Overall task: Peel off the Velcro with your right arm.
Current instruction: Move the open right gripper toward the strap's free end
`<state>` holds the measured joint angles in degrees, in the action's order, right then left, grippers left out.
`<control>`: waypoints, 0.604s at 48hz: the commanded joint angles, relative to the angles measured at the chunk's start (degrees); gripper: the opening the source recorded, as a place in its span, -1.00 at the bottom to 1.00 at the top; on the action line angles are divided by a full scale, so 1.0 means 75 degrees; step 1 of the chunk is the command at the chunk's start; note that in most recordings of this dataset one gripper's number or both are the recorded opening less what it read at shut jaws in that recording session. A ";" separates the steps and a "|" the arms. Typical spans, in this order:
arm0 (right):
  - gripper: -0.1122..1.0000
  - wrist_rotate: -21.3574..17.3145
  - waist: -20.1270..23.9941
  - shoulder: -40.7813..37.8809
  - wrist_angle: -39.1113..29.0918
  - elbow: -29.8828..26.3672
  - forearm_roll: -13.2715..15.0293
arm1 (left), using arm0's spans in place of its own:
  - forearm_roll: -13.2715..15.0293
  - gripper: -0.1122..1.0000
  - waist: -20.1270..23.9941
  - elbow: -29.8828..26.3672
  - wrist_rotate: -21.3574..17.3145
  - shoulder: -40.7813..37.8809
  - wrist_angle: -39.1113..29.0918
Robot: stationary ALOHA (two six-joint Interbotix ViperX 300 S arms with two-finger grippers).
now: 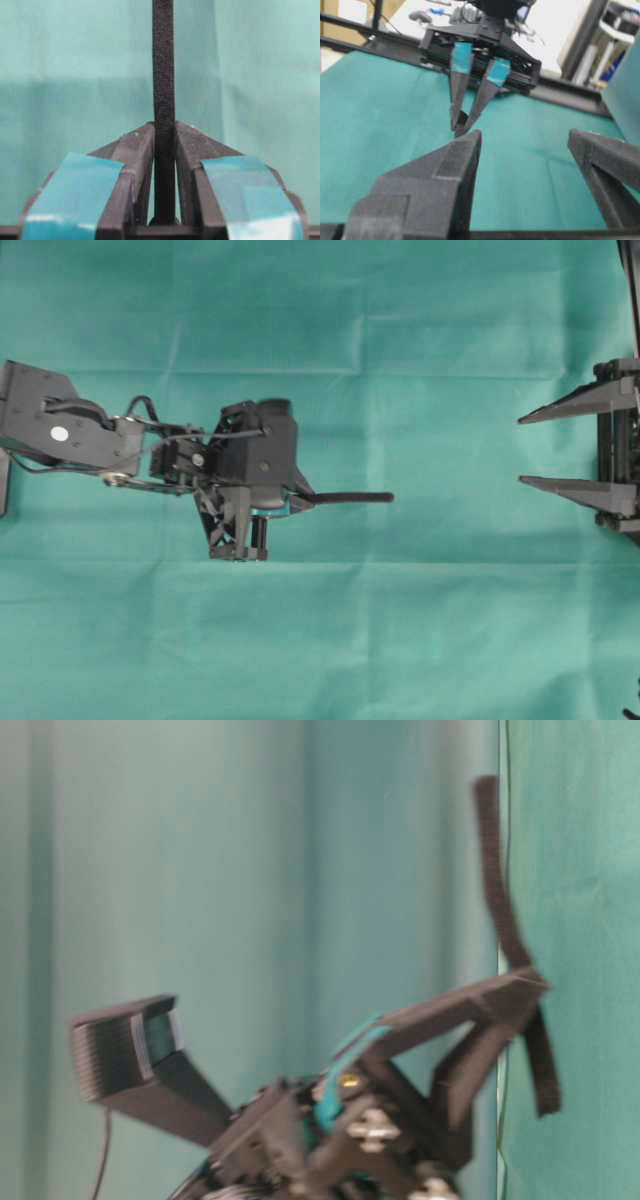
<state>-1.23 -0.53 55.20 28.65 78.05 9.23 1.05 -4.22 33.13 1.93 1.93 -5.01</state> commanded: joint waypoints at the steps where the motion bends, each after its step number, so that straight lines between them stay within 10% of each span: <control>1: -0.06 0.0012 0.0000 -0.0117 0.0094 -0.0281 0.0246 | 0.0012 -0.62 -0.0035 0.0059 0.0152 0.0375 0.0328; 29: -0.06 0.1816 -0.0164 -0.1816 0.0094 -0.1090 0.0809 | 0.0012 -0.62 0.0000 0.0750 0.1652 0.0926 0.1711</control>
<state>11.60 -1.58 43.59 28.83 71.89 15.21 1.05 -4.31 38.85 13.36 7.12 6.24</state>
